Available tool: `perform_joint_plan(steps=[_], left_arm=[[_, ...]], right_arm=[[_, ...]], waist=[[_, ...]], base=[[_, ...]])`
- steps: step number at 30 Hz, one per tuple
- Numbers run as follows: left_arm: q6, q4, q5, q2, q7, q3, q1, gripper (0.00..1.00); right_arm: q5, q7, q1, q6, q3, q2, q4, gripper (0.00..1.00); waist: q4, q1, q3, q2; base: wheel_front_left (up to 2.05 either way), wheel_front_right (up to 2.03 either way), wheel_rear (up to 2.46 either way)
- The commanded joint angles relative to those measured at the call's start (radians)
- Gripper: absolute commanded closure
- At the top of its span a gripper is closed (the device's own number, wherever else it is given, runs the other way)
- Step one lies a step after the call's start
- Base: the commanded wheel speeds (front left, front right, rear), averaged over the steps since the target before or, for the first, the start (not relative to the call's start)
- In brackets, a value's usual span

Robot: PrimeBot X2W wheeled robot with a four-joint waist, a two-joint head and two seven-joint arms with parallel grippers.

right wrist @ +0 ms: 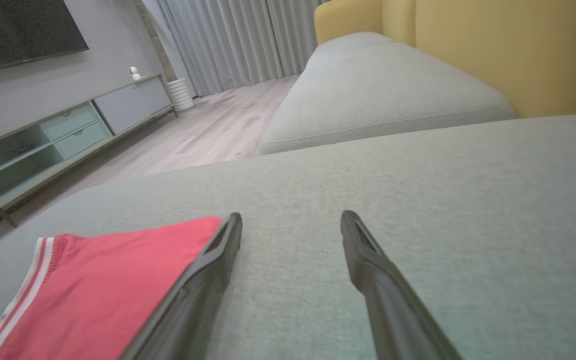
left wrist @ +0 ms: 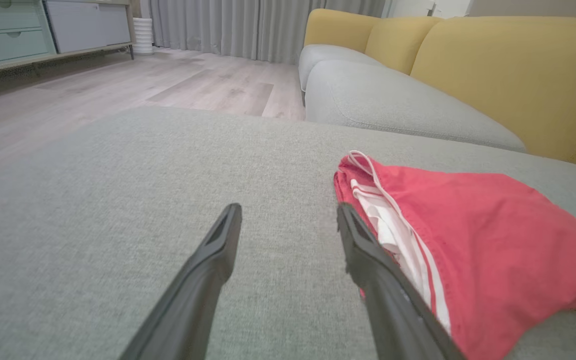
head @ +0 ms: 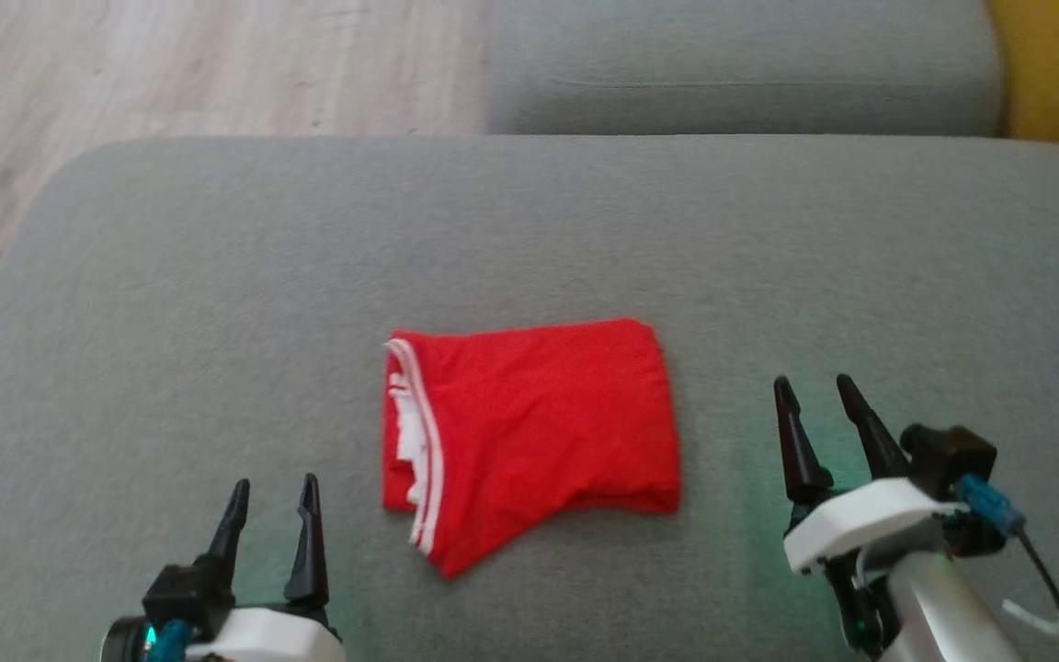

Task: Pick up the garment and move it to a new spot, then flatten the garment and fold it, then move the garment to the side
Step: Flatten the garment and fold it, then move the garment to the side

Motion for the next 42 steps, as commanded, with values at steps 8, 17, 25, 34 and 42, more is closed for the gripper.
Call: perform_joint_plan(steps=[8,17,25,34,42], left_arm=[[0.029,-0.072,0.02,0.002,-0.01,0.071,0.019,0.0],[0.028,-0.078,0.019,0.002,-0.01,0.054,0.025,0.0],[0.008,-0.06,0.019,0.002,-0.01,0.0,0.005,0.0],[-0.001,-0.048,0.01,0.002,-0.01,-0.027,-0.023,0.0],[-0.007,-0.053,0.004,0.002,-0.01,-0.017,-0.034,0.0]], right_arm=[[-0.034,-0.011,0.05,-0.001,0.017,0.006,-0.054,0.0],[-0.025,-0.011,0.051,-0.001,0.025,0.006,-0.053,0.0],[0.076,-0.011,-0.056,-0.001,0.146,0.006,0.054,0.0],[0.191,-0.011,-0.218,-0.001,0.226,0.006,0.298,0.0],[0.309,-0.002,-0.262,-0.001,0.372,0.006,0.433,1.0]], waist=[[-0.095,0.0,-0.013,0.0],[-0.075,0.0,-0.014,0.0],[0.026,0.0,0.043,0.0],[0.135,0.0,0.102,0.0],[0.12,0.0,0.105,0.0]], base=[[0.0,0.0,0.0],[0.0,0.0,0.0],[0.0,0.0,0.0],[0.0,0.0,0.0],[0.0,0.0,0.0]])
